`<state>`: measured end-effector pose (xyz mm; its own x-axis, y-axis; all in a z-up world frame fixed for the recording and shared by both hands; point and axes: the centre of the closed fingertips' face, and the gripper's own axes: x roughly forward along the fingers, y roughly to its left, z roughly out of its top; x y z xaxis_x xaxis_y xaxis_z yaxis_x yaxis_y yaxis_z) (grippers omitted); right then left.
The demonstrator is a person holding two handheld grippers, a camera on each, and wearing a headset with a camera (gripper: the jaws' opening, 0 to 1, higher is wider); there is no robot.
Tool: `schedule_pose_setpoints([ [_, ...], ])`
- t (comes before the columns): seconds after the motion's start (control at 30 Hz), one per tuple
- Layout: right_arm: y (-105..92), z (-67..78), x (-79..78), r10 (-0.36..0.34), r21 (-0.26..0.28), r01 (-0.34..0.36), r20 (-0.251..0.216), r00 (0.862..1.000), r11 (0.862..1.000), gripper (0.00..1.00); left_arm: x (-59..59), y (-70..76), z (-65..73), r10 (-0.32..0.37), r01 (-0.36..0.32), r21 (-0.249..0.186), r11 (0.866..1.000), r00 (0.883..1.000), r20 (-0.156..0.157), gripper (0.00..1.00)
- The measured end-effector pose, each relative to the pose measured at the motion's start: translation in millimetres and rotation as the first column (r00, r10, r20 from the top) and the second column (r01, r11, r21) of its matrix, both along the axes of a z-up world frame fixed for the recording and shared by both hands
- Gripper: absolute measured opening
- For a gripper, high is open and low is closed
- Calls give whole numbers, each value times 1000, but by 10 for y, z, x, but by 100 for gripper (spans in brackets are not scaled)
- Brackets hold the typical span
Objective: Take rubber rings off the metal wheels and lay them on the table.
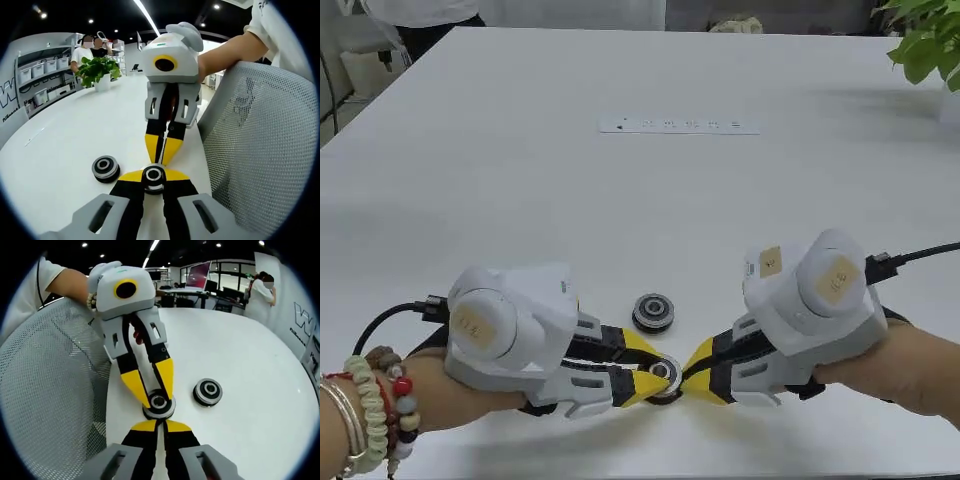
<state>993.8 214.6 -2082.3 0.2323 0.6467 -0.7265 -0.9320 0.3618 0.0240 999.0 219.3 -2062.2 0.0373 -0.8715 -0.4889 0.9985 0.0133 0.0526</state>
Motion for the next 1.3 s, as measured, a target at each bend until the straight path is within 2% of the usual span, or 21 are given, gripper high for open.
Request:
schedule_pose_setpoints([
  [0.1,-1,2,11,-22,2,22,-16,1000,1000,0,1,-1,0,1,-1,0,1000,1000,-1,8],
  [0.17,-8,-6,18,-63,8,63,-56,996,998,0,2,-1,-1,2,-2,0,1000,1000,-1,8],
  [0.27,-29,-3,27,-153,32,160,-151,977,987,0,2,-2,-1,4,-4,0,1000,1000,-5,8],
  [0.3,-26,9,47,-172,45,182,-164,971,982,0,2,-2,-1,5,-5,-1,1000,1000,-6,8],
  [0.37,-47,17,52,-240,54,258,-230,943,965,0,4,0,-1,5,-5,-1,1000,1000,-4,8],
  [0.47,-51,40,84,-294,74,328,-292,910,942,0,7,4,0,5,-5,0,1000,1000,-5,8],
  [0.5,-50,40,71,-312,82,357,-332,890,930,0,5,6,0,5,-5,1,1000,1000,-8,8],
  [0.53,-53,40,64,-323,85,375,-358,876,923,0,2,8,0,2,-2,1,1000,1000,-8,8],
  [0.63,-76,46,72,-343,92,407,-391,854,909,0,-6,10,1,-2,2,2,1000,1000,-10,8],
  [0.7,-69,59,78,-365,96,443,-426,828,891,0,-6,9,0,-4,4,2,1000,1000,-11,8],
  [0.73,-70,68,85,-369,104,451,-431,823,886,0,-5,9,0,-4,4,2,1000,1000,-11,8],
  [0.83,-58,111,86,-377,138,492,-478,793,860,0,0,9,-1,-5,5,3,1000,1000,-10,7],
  [0.87,-69,100,79,-380,133,496,-485,787,858,0,0,8,-1,-4,5,3,1000,1000,-11,7],
  [0.97,-35,122,46,-372,147,501,-503,780,853,0,-3,6,-3,-10,11,6,1000,1000,-12,7],
  [1.1,-10,136,32,-371,140,490,-487,791,861,0,-3,3,-4,-13,14,9,1000,1000,-9,7],
  [1.3,-14,145,40,-370,143,491,-488,790,859,0,-1,2,-7,-18,18,16,1000,1000,4,7],
])
